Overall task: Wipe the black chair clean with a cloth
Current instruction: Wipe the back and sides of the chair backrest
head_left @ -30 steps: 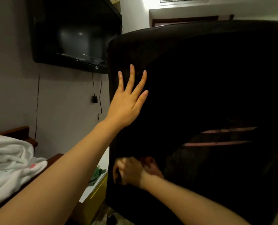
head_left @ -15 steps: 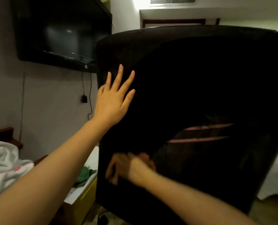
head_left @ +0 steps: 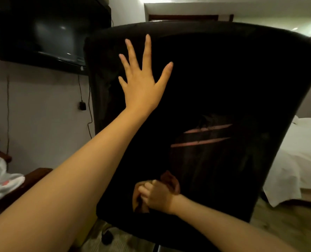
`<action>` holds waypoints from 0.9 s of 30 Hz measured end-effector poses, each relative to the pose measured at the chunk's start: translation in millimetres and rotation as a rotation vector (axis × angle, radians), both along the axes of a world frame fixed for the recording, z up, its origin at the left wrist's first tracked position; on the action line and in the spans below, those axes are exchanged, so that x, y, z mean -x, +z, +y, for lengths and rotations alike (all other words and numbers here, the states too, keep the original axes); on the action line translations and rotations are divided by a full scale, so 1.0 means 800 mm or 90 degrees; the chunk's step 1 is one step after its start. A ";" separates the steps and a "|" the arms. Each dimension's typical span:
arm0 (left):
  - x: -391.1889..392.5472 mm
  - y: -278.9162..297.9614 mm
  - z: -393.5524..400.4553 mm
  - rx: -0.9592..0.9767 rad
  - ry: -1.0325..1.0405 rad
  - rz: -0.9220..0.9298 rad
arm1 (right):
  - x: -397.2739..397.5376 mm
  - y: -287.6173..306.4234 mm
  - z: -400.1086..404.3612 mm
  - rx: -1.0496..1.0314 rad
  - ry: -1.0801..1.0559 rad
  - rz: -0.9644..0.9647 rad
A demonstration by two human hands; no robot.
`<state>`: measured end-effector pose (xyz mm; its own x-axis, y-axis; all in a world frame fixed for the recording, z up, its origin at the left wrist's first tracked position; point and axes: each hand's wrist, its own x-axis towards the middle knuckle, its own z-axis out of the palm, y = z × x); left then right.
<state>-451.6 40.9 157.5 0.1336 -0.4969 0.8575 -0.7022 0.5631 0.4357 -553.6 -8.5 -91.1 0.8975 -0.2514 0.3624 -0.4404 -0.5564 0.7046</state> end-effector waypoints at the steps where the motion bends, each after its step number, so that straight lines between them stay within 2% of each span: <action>1: 0.002 0.000 -0.003 -0.005 -0.007 -0.001 | 0.014 0.019 0.001 0.035 0.034 -0.031; 3: 0.006 0.000 -0.011 0.000 -0.011 0.004 | 0.046 0.102 0.008 0.179 0.082 -0.134; 5: 0.011 -0.002 -0.017 0.014 0.006 0.026 | 0.081 0.204 0.025 0.324 0.008 -0.244; 7: 0.021 0.000 -0.020 0.035 0.020 0.062 | 0.093 0.253 0.038 0.354 -0.021 -0.380; 8: 0.027 0.001 -0.021 0.044 0.022 0.084 | 0.093 0.246 0.035 0.339 -0.005 -0.402; 10: 0.037 0.003 -0.022 0.058 0.016 0.118 | 0.083 0.175 0.020 0.261 0.051 -0.345; 13: 0.040 0.003 -0.025 0.066 -0.002 0.120 | 0.081 0.024 0.005 0.112 0.050 -0.105; 14: 0.038 0.002 -0.026 0.069 -0.002 0.109 | 0.087 -0.004 0.006 0.060 0.038 -0.033; 16: 0.035 0.000 -0.028 0.074 0.003 0.088 | 0.100 -0.014 0.005 0.055 0.062 0.028; 18: 0.037 -0.002 -0.028 0.077 0.005 0.081 | 0.108 0.037 0.006 0.144 0.111 -0.021; 20: 0.040 -0.002 -0.030 0.086 0.015 0.084 | 0.120 0.137 0.011 0.279 0.167 -0.175; 22: 0.044 -0.001 -0.032 0.087 0.022 0.091 | 0.139 0.232 0.022 0.387 0.132 -0.333; 23: 0.045 0.000 -0.034 0.088 0.024 0.093 | 0.143 0.257 0.024 0.418 0.104 -0.396; 25: 0.048 0.001 -0.035 0.089 0.025 0.095 | 0.140 0.243 0.018 0.389 0.080 -0.436; 27: 0.048 0.000 -0.035 0.090 0.026 0.098 | 0.132 0.159 0.007 0.296 0.099 -0.357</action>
<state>-490.1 12.5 157.5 0.2854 -0.3644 0.8864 -0.6569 0.5991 0.4578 -659.1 -3.3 36.3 0.5599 0.1533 0.8143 -0.7434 -0.3409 0.5754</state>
